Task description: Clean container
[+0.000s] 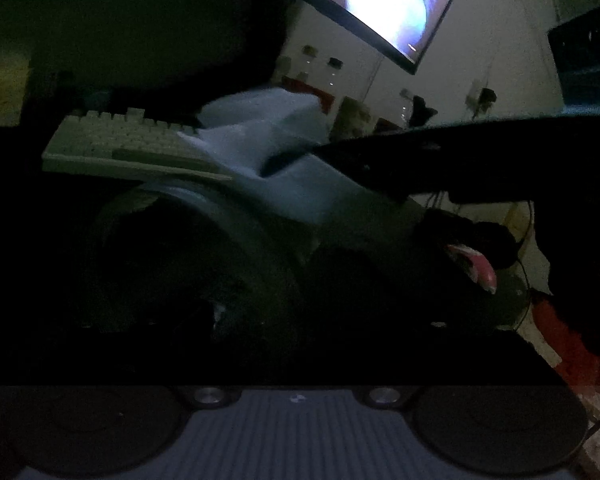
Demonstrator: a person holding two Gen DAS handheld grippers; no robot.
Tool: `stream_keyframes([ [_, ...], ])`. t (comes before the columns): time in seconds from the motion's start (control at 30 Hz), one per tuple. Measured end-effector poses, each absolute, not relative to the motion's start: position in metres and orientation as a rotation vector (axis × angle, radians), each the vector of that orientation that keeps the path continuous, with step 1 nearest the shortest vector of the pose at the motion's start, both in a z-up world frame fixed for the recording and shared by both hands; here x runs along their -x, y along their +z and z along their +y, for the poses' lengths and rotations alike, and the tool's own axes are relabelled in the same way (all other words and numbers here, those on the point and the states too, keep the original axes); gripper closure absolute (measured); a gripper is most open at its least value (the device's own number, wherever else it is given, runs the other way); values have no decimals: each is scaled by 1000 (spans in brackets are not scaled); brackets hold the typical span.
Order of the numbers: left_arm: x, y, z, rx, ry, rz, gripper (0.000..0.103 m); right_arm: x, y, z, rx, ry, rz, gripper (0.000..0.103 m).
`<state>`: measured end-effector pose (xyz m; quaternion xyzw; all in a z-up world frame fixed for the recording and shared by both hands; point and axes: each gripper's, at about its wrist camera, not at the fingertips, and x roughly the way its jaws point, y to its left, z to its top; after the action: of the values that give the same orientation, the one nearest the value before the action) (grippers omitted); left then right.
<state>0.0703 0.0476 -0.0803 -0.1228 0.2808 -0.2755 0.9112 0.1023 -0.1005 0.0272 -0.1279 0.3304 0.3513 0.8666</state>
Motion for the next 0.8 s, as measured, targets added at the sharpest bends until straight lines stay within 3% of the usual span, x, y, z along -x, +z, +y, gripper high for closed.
stream_keyframes([
  [0.8, -70, -82, 47, 176, -498, 538, 17, -124, 11, -113, 241, 676, 755, 92],
])
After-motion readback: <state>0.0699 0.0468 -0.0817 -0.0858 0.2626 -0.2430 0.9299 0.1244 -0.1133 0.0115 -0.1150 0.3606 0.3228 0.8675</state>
